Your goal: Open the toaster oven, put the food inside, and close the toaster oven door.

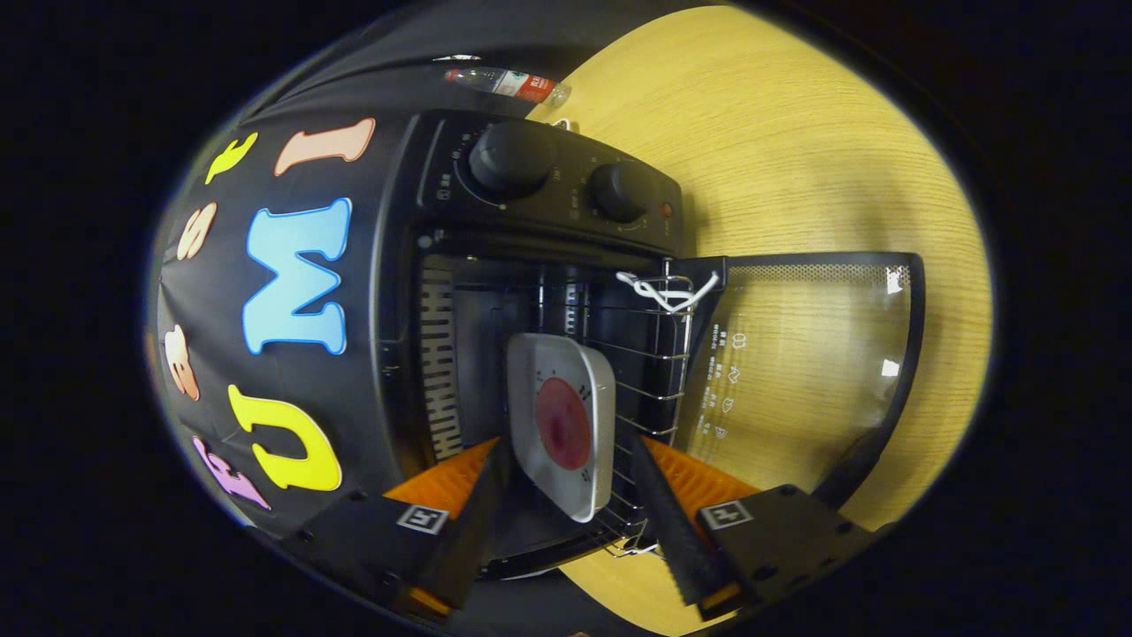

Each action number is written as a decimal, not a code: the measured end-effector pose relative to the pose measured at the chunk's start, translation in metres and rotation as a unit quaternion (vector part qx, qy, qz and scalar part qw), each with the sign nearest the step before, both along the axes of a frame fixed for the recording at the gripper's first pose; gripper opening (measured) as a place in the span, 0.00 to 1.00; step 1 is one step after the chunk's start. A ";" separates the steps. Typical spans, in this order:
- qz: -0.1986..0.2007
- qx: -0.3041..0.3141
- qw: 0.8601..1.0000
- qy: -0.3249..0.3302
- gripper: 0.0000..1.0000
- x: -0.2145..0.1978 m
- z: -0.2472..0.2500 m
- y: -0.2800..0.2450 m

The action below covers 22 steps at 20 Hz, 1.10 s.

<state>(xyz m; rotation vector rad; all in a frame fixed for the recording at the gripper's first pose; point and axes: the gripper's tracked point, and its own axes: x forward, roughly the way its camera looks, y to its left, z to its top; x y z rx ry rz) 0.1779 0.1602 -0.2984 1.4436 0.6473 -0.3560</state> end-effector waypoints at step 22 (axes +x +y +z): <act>0.409 -0.344 0.845 -0.026 0.97 -0.134 -0.014 -0.006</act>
